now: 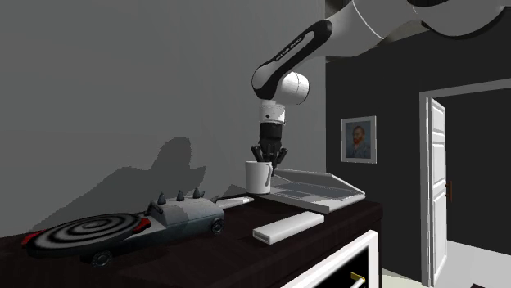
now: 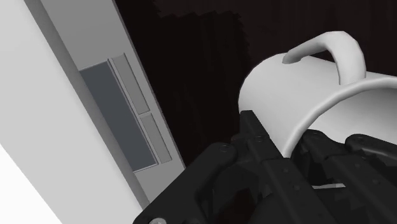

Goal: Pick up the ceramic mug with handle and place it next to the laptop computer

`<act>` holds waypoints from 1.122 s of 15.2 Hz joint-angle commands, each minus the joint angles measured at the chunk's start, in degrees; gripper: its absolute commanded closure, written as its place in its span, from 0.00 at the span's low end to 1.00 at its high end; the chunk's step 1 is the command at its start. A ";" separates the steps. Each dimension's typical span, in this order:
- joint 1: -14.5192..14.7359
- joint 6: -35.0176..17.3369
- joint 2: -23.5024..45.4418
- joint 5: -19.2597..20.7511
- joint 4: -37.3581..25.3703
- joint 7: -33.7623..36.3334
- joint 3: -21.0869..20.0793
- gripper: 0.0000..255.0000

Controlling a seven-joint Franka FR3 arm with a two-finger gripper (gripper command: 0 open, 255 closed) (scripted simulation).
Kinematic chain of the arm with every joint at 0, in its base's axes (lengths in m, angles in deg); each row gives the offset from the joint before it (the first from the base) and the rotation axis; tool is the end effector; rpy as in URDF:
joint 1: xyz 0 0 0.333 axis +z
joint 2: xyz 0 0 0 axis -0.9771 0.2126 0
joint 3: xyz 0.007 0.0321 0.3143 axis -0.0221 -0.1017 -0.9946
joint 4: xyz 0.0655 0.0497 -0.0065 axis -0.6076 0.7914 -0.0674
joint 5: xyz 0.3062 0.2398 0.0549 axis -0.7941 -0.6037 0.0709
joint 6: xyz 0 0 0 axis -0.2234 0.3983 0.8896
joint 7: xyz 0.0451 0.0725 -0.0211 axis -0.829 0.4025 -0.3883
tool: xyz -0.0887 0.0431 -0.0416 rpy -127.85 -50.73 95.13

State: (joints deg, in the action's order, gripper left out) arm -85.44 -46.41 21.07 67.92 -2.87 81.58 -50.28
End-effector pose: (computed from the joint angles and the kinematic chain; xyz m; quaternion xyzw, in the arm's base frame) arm 0.6893 0.0078 0.3950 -0.9972 0.0681 0.0006 0.0318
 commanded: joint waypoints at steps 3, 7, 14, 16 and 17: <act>0.05 -2.77 0.87 0.13 1.86 0.01 0.07 1.00; 0.07 -4.52 1.60 0.24 2.88 0.00 0.14 1.00; 0.07 -4.51 1.60 0.24 2.87 0.00 0.14 0.00; 0.08 -4.52 1.60 0.24 2.88 0.00 0.13 0.00; 0.08 -4.52 1.60 0.24 2.88 0.00 0.13 0.00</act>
State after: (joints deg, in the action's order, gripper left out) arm -85.37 -50.92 22.67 68.16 0.01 81.58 -50.14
